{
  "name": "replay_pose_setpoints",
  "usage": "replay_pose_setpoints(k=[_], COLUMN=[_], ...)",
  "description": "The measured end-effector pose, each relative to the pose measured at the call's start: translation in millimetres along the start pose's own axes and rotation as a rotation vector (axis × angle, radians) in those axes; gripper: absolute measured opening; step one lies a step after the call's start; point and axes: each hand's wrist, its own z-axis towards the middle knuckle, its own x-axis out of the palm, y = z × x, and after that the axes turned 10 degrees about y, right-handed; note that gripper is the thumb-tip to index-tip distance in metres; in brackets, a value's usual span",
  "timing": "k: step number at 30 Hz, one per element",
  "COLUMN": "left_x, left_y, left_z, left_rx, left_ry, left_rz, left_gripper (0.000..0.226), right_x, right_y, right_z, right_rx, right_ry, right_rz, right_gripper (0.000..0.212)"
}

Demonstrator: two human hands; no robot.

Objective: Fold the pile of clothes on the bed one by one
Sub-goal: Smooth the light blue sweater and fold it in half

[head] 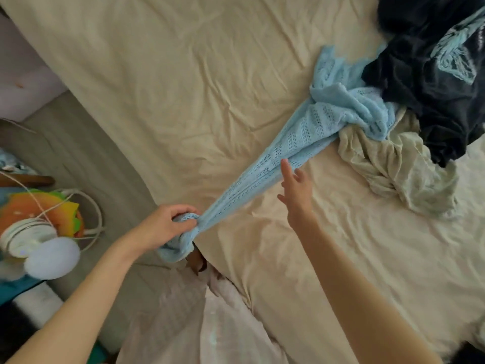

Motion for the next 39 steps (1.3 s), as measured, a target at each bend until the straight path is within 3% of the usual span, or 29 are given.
replay_pose_setpoints(k=[2,5,6,9,11,14,18,21,25,28,33,36,39], left_x=[0,7,10,9,3,-8,-11,3,29,35,24,16,15], left_y=[17,34,38,47,43,31,32,43,75,73,36,32,43], left_z=[-14,-20,-19,-8,1,16,29,26,10,10,33,42,46], left_rx=[-0.042,-0.067,-0.059,0.034,0.070,0.011,-0.064,-0.035,-0.087,-0.051,-0.042,-0.160,-0.216], left_ry=[0.069,0.162,0.167,0.010,-0.168,-0.314,-0.336,-0.280,-0.018,0.115,0.045,0.082,0.067], left_rz=[0.052,0.110,0.122,0.142,-0.066,-0.460,-0.278,-0.140,0.071,0.196,0.392,0.431,0.388], left_gripper=[0.017,0.015,0.015,0.020,0.019,0.017,0.010,0.009,0.007,0.021,0.024,0.024,0.020], right_x=[9,35,44,76,101,120,99,67,40,43,71,76,65], right_y=[7,4,2,-9,-23,-51,-60,-53,-20,15,37,31,29], right_z=[18,27,26,6,-24,-58,-52,-35,-2,34,70,77,81], right_rx=[0.098,0.084,0.036,-0.146,-0.236,-0.300,-0.147,-0.164,-0.457,-0.566,-0.482,-0.486,-0.486], right_ry=[0.059,0.019,-0.046,-0.058,0.187,0.454,0.502,0.281,-0.018,0.016,0.280,0.311,0.234], right_rz=[0.098,0.113,0.017,-0.264,-0.364,-0.473,-0.541,-0.611,-0.802,-1.034,-1.465,-1.592,-1.501], right_gripper=[0.070,0.012,0.005,0.040,0.052,0.049,0.021,0.023,0.037,0.066,0.081,0.073,0.032])
